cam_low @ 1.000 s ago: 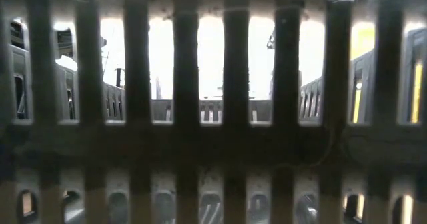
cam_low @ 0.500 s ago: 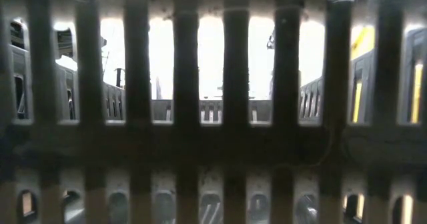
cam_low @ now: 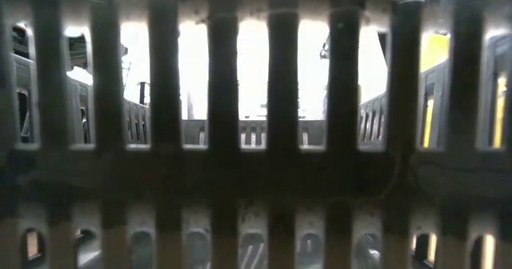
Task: Stack baskets on shelf by color
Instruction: Stack the top yellow bin on top of the other stacked yellow bins
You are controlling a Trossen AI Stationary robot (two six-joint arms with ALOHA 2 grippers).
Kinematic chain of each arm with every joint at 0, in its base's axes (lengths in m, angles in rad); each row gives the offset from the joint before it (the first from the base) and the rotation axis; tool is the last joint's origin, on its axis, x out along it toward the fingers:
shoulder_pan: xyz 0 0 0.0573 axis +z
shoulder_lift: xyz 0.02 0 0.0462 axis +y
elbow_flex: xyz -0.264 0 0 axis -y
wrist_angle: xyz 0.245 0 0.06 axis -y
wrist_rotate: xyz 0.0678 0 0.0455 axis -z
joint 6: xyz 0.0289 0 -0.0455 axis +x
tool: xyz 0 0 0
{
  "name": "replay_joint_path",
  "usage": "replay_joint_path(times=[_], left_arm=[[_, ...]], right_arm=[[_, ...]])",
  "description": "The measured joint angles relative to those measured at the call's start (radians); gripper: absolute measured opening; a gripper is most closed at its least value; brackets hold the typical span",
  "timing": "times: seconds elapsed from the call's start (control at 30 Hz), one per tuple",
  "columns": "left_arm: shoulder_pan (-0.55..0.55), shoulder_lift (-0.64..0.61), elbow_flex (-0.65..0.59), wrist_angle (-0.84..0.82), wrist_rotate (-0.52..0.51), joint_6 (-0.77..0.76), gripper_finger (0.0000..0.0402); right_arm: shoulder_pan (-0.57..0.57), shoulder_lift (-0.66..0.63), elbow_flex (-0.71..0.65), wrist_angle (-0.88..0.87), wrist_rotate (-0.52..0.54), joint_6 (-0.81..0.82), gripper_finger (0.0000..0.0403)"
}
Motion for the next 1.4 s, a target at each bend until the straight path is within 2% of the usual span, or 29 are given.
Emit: replay_joint_path(times=[0.37, 0.63, 0.73, 0.97, 1.17, 1.3, 1.4], left_arm=[[0.000, 0.000, 0.000, 0.000, 0.000, 0.000, 0.0057], [0.000, 0.000, 0.000, 0.000, 0.000, 0.000, 0.0052], [0.000, 0.000, 0.000, 0.000, 0.000, 0.000, 0.0056], [0.000, 0.000, 0.000, 0.000, 0.000, 0.000, 0.0057], [0.000, 0.000, 0.000, 0.001, 0.000, 0.000, 0.0051], [0.000, 0.000, 0.000, 0.001, 0.000, 0.000, 0.0056], [0.000, 0.000, 0.000, 0.001, 0.000, 0.000, 0.0059]], right_arm=[[0.009, -0.004, 0.105, -0.106, 0.012, 0.251, 0.0137], [0.057, -0.003, 0.103, -0.154, 0.079, 0.351, 0.0136], [0.066, -0.001, 0.091, -0.189, 0.101, 0.537, 0.0135], [0.067, -0.029, 0.090, -0.224, 0.106, 1.164, 0.0134], [0.071, -0.053, 0.090, -0.223, 0.087, 1.615, 0.0132], [0.072, -0.052, 0.090, -0.207, 0.074, 1.765, 0.0132], [0.075, -0.053, 0.090, -0.194, 0.078, 1.779, 0.0132]])
